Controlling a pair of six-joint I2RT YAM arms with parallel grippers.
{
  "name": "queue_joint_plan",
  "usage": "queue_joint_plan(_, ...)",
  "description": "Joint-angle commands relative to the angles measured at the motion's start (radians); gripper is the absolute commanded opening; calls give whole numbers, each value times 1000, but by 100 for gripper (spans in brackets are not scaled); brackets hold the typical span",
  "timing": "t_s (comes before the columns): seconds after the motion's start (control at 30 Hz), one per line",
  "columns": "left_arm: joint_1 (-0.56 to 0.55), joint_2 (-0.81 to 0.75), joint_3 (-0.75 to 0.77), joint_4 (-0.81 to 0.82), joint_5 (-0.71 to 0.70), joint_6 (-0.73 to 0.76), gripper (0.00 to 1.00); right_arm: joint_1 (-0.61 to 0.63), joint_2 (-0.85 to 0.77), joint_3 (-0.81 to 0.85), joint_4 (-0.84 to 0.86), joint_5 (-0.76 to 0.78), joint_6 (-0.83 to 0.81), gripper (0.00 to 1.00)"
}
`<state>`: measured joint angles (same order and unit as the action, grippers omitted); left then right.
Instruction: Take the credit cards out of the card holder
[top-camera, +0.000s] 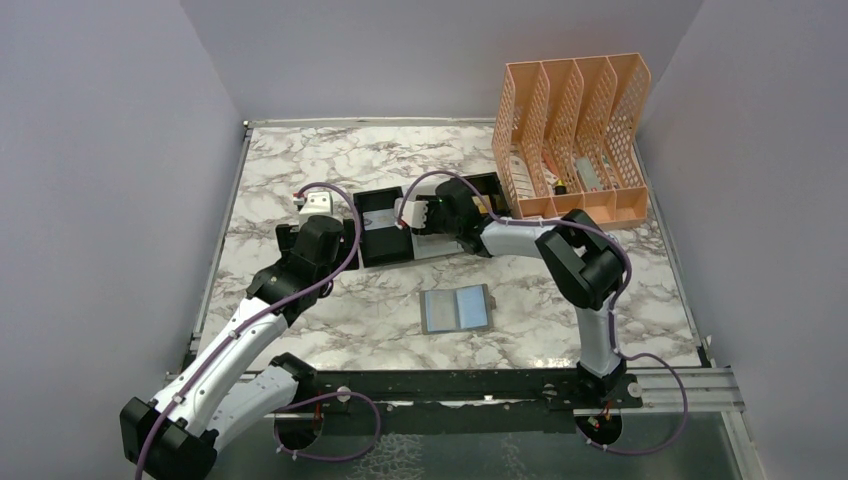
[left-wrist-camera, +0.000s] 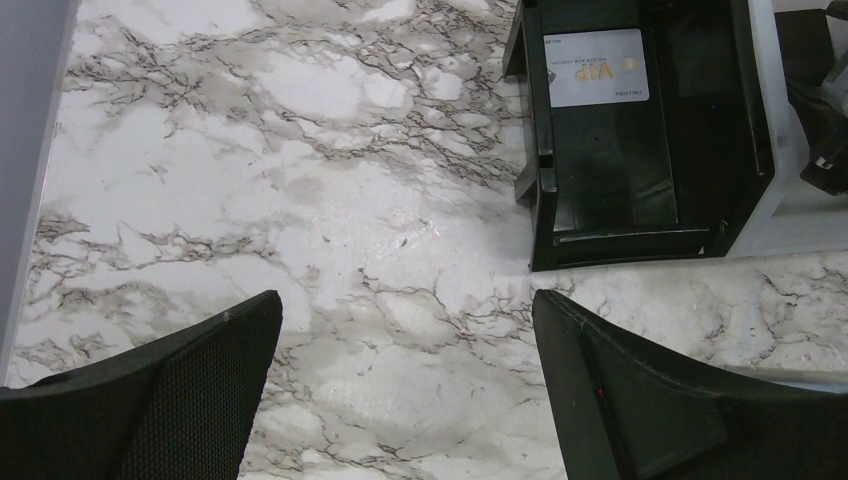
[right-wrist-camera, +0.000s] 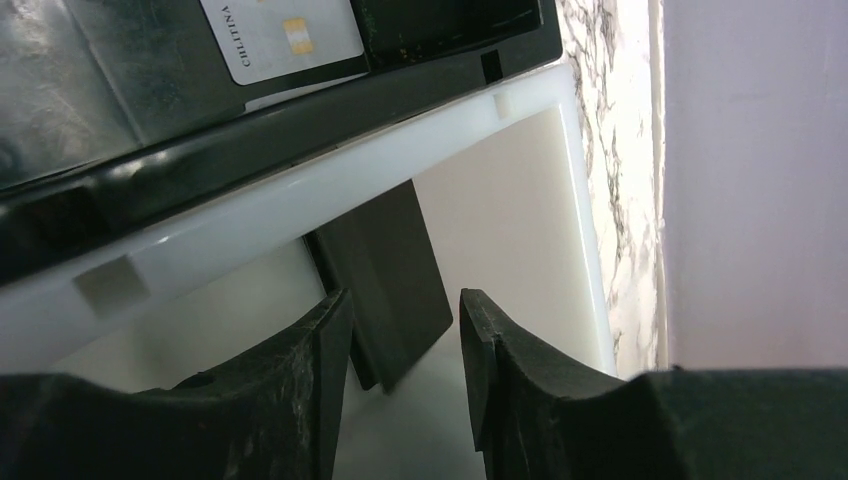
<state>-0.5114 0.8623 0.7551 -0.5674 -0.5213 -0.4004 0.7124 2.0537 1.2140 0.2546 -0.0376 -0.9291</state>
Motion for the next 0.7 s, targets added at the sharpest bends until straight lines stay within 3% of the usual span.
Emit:
queue_joint_plan(0.0,7,-2,1,4,26,11,99,-2,-69,-24,11,-38,36,45)
queue_joint_plan(0.27,8,-2,1,3,31,12,99,-6,-127,-41,64,-43,148,47)
queue_joint_plan(0.37,8,-2,1,4,35,12,99,-8,-225,-92,136,-50,314,48)
queue_joint_plan(0.47,8,-2,1,4,39,12,99,-11,-344,-168,190,12,591,50)
queue_joint_plan(0.5,8,-3,1,3,37,12,99,-13,-380,-199,198,37,696,52)
queue_joint_plan(0.57,10,-5,1,4,36,12,99,-14,-452,-276,189,145,919,69)
queue_joint_plan(0.6,10,-7,1,4,36,12,99,-15,-480,-297,133,218,1060,79)
queue_joint_plan(0.67,10,-9,1,3,37,12,99,-24,-530,-303,-31,224,1222,86)
